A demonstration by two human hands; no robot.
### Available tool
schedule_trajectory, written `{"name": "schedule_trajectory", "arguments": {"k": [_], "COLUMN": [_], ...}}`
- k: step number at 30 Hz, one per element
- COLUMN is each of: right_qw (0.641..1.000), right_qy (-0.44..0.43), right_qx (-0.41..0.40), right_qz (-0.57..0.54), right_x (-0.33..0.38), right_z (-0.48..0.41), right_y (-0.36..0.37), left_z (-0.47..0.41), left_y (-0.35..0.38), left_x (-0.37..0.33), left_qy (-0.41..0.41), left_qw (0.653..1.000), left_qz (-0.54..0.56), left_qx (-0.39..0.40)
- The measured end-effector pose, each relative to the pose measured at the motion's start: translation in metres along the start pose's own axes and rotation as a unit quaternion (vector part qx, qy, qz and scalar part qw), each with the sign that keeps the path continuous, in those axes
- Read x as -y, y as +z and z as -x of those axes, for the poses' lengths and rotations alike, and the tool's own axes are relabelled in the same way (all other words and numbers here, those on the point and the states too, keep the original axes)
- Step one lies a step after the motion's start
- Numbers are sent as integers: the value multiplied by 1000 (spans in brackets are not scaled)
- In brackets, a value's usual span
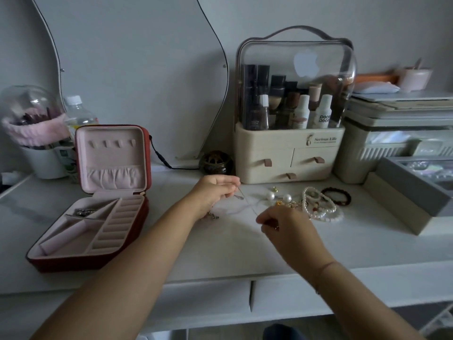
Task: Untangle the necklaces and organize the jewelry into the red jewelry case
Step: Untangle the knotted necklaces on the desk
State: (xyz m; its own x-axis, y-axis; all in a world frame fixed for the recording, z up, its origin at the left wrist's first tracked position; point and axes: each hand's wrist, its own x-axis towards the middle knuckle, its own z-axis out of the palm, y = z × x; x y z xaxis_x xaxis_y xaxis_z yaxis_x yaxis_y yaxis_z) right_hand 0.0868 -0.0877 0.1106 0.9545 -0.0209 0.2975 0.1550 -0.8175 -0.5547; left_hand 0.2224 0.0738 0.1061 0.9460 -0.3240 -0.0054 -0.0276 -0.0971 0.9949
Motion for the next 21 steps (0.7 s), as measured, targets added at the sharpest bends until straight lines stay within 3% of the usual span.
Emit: {"name": "schedule_trajectory", "arguments": {"k": [6,13,17,21], "right_qw": [994,985,980,976], "right_qy": [-42,-76,-111,-129], "right_qx": [-103,-144,-149,-153], "right_qz": [25,55,77,87], "right_x": [-14,-23,-30,-33], "right_z": [20,46,64,74], "right_y": [31,31,36,40], "left_z": [-13,-12,-9,-8], "left_y": [2,0,0,-1], "left_x": [2,11,13,11], "left_qy": [60,151,140,101], "left_qw": [965,877,803,773], "left_qz": [-256,-455,-577,-622], "left_qx": [-26,22,50,76]}}
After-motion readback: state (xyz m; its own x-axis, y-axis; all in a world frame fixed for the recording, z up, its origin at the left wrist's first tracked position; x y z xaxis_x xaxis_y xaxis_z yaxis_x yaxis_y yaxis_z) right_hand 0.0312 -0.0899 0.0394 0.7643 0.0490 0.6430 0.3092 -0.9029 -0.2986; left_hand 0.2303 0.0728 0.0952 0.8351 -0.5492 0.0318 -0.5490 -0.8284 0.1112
